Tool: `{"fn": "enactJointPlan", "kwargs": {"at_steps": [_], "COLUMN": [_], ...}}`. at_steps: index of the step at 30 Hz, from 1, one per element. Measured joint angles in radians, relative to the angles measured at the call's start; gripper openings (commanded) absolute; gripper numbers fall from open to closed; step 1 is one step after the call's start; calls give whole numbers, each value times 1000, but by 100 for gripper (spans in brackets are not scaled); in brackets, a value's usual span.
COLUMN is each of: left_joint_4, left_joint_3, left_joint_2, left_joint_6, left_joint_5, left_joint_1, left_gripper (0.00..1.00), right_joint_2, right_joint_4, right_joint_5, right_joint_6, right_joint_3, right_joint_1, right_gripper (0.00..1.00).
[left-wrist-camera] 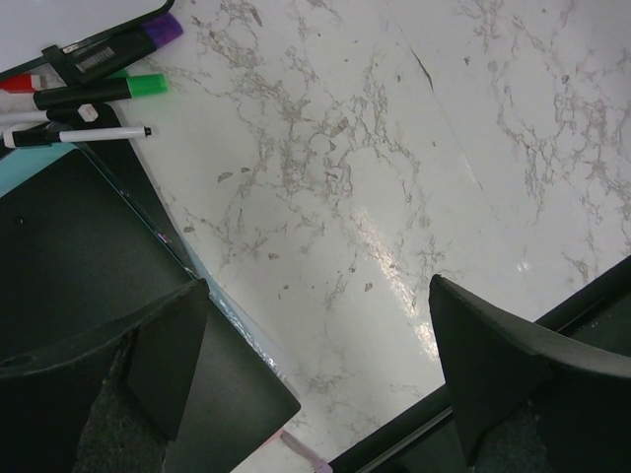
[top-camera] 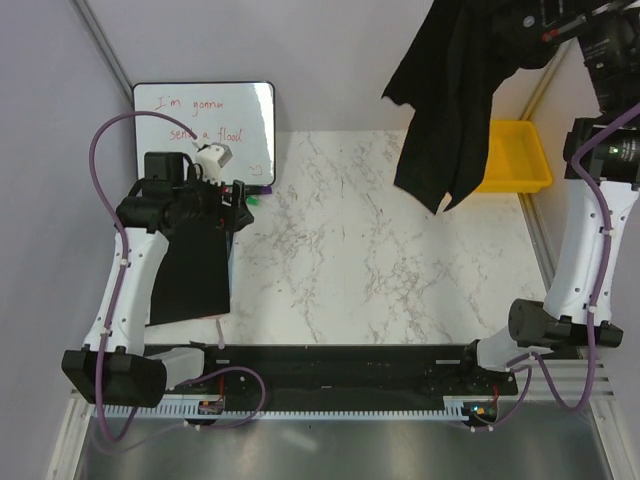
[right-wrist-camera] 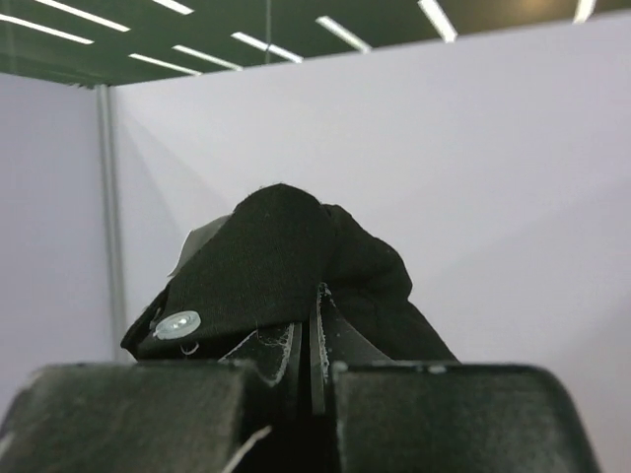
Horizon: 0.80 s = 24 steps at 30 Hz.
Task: Fold and stack the long sleeve shirts
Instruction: Move the shirt to the center of the board
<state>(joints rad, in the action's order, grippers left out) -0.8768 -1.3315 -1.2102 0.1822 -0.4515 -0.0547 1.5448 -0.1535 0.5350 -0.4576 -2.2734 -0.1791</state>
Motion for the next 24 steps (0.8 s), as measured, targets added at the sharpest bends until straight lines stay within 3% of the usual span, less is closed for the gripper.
{"fn": "enactJointPlan", "kwargs": {"at_steps": [8, 15, 16, 18, 19, 20, 24], "left_joint_4": [-3, -4, -4, -4, -4, -4, -5], "left_joint_3": [3, 3, 3, 3, 3, 3, 3], "left_joint_2": [-4, -13, -16, -27, -33, -41, -59], "left_joint_6": [-1, 0, 0, 0, 0, 0, 5], "left_joint_5": [-6, -35, -42, -58, -63, -74, -115], "left_joint_1": [0, 0, 0, 0, 0, 0, 0], "left_gripper": [99, 99, 99, 99, 99, 99, 99], "right_joint_2": [-121, -426, -458, -506, -514, -516, -496], "right_joint_4": [32, 101, 110, 117, 127, 146, 330], "right_joint_5": [137, 217, 230, 254, 258, 259, 261], "right_joint_6": [-133, -103, -102, -89, -85, -62, 45], "right_joint_3": [394, 832, 861, 894, 896, 898, 912], "right_joint_1": [137, 153, 153, 154, 157, 159, 131], "right_gripper": [0, 0, 6, 43, 90, 98, 98]}}
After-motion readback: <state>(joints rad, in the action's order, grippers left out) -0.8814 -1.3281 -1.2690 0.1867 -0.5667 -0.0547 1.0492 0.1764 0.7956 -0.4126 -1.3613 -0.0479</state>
